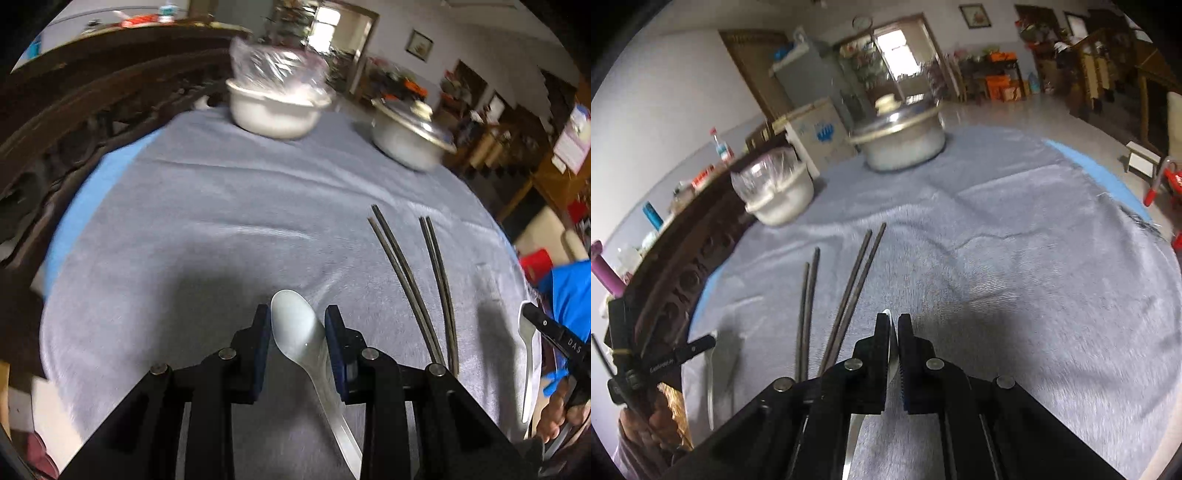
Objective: Organize utensils
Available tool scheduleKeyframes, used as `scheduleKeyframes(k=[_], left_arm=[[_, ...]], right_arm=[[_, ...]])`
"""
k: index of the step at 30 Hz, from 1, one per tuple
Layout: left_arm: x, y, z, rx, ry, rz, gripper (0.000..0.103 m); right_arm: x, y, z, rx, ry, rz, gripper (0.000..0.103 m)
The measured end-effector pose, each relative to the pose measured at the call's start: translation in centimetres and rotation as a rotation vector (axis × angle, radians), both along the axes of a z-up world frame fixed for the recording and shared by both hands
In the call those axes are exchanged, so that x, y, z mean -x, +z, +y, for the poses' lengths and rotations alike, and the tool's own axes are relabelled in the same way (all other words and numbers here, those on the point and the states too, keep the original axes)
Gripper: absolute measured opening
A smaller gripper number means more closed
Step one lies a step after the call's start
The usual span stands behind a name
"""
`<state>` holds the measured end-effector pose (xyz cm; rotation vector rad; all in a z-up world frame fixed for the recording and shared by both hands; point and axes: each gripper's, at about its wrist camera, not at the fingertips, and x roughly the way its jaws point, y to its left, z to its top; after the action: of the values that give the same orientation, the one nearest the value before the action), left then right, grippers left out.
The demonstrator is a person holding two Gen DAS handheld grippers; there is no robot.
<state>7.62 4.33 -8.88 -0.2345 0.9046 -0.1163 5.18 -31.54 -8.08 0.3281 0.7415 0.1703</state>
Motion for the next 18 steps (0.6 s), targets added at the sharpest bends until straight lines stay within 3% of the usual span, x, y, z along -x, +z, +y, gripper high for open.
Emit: scheduleKeyframes(k=[10,18], left_arm=[[9.1,6.0,-1.1,-0.022,0.042,-0.247,0.031],[13.8,9.3,-3.1,0.009,0.06,-0.406,0.031]], right_arm=[[5.1,3.4,-0.5,-0.051,-0.087,-0.223,0.006],[9.3,4.4,-0.3,-0.101,-0.161,-0.369,0.006]])
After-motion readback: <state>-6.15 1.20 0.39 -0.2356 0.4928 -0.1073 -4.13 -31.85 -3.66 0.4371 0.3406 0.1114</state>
